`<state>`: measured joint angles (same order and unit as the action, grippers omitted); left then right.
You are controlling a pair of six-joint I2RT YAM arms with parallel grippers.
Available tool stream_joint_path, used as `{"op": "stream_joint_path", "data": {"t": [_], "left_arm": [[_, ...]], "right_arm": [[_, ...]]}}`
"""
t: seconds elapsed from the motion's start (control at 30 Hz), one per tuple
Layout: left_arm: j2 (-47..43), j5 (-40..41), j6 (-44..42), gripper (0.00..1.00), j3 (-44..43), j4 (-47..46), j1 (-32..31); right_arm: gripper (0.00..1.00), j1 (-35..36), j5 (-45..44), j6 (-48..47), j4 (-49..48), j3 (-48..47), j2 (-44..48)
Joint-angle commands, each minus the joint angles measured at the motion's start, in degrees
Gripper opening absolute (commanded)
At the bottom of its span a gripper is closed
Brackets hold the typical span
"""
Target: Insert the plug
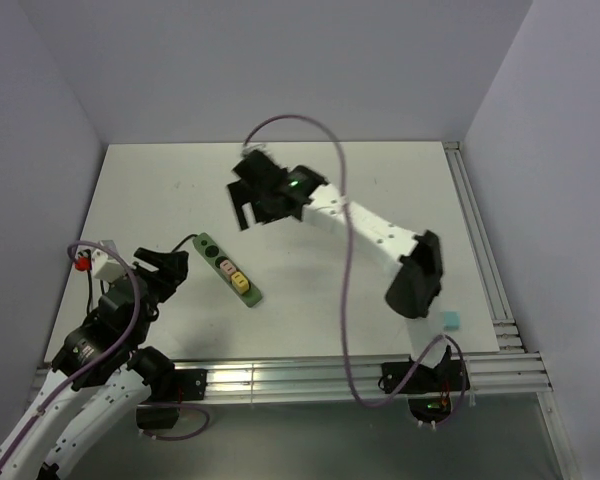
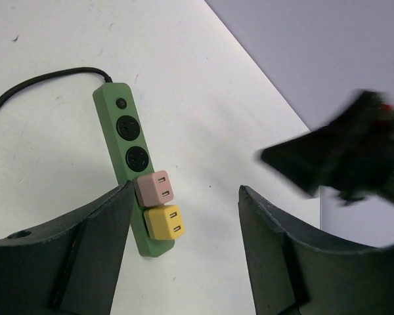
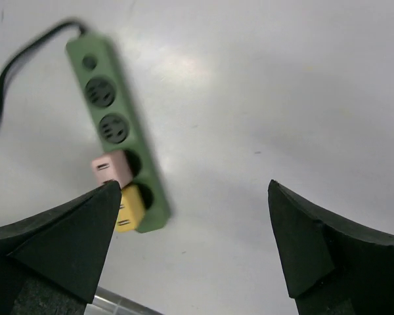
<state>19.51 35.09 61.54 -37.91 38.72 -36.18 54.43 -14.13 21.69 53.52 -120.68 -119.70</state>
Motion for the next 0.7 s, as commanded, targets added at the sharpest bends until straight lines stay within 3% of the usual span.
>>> {"op": "stream_joint_path", "data": {"t": [0.0, 0.2, 0.33, 0.53, 0.67], "left_arm": [[0.79, -4.31, -1.68, 0.71, -2.08, -2.07, 0.06], [6.75, -11.78, 0.16, 0.79, -6.20, 1.18, 0.15], [9.84, -14.34, -0.10, 0.80, -8.76, 3.73, 0.06], [7.48, -17.42, -0.37, 0.79, -6.66, 0.31, 0.15], [7.65, -18.40, -0.19, 0.82, -5.42, -0.23, 0.15]], "right_arm": [[0.99, -10.19, -7.47, 6.86, 0.89, 9.20, 12.10], [0.96, -24.36, -9.87, 16.97, 1.60, 38.35, 29.24], [0.94, -32.97, -7.92, 22.06, 0.18, 51.12, 40.04], [0.86, -41.42, -9.16, 33.23, 1.33, 66.95, 53.83], [0.84, -49.50, -10.74, 36.14, 5.10, 71.37, 59.66]]}}
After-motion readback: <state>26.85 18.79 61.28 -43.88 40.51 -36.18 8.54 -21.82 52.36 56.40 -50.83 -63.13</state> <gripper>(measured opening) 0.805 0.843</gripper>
